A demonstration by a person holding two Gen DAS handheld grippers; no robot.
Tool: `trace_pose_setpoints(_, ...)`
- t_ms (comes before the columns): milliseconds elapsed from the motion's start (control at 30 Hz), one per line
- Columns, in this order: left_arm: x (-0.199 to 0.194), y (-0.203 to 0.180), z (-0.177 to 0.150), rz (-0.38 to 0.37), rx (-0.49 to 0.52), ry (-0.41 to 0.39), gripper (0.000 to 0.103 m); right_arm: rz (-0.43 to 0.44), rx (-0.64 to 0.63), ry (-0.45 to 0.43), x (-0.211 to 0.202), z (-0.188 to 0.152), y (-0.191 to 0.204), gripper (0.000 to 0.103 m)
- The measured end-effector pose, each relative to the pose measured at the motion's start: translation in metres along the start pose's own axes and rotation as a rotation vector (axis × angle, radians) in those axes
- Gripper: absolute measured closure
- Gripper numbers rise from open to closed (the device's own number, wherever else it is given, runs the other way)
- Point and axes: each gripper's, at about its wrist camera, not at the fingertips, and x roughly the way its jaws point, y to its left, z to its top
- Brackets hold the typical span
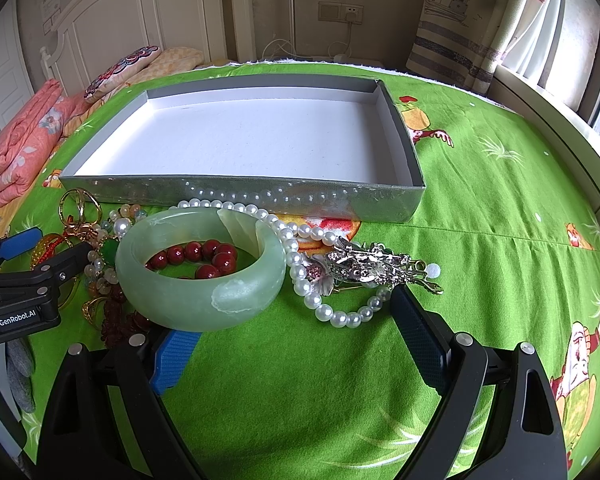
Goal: Organize jewelry
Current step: 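Grasp the jade bangle with the right tool while the left tool grasps a gold ring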
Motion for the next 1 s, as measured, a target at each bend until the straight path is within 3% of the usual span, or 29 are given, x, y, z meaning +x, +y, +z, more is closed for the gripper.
trace_pose_setpoints(233,-0.001,0.001,-0.001,-0.016,0.025,0.015,0.002,0.022,-0.025,0.03,-0.008,-0.008,-0.005,0.016)
trace_pose_setpoints(400,-0.012,0.009,-0.016,-0.067,0.077,0.024,0.002,0.059,-0.072,0.056,-0.018,-0.02,-0.003,0.016)
trace_pose_setpoints(500,-0.02,0.014,-0.021,-0.12,0.058,0.005,0.002,0.081,-0.1,0.06,-0.028,-0.029,-0.004,0.016)
trace_pose_setpoints(633,-0.036,0.042,-0.025,-0.241,-0.068,-0.086,0.002,0.192,-0.144,-0.094,-0.057,-0.029,0.003,0.016)
trace_pose_setpoints(700,-0.036,0.051,-0.024,-0.259,-0.119,-0.092,0.003,0.156,-0.222,-0.154,-0.065,-0.023,0.019,0.016)
trace_pose_setpoints(733,-0.038,0.055,-0.024,-0.262,-0.138,-0.101,0.003,0.139,-0.283,-0.178,-0.068,-0.021,0.03,0.019)
trace_pose_setpoints(767,-0.04,0.057,-0.025,-0.267,-0.152,-0.117,0.003,0.127,-0.353,-0.194,-0.067,-0.021,0.042,0.028)
trace_pose_setpoints(833,-0.045,0.059,-0.024,-0.277,-0.157,-0.141,0.003,0.087,-0.47,-0.173,-0.058,-0.02,0.064,0.04)
trace_pose_setpoints(900,-0.049,0.058,-0.025,-0.279,-0.149,-0.156,0.003,0.053,-0.527,-0.141,-0.047,-0.02,0.077,0.048)
trace_pose_setpoints(967,-0.054,0.055,-0.026,-0.272,-0.136,-0.181,0.003,0.074,-0.545,-0.11,-0.037,-0.018,0.079,0.058)
trace_pose_setpoints(1000,-0.056,0.054,-0.026,-0.273,-0.125,-0.194,0.003,0.086,-0.541,-0.098,-0.034,-0.015,0.077,0.058)
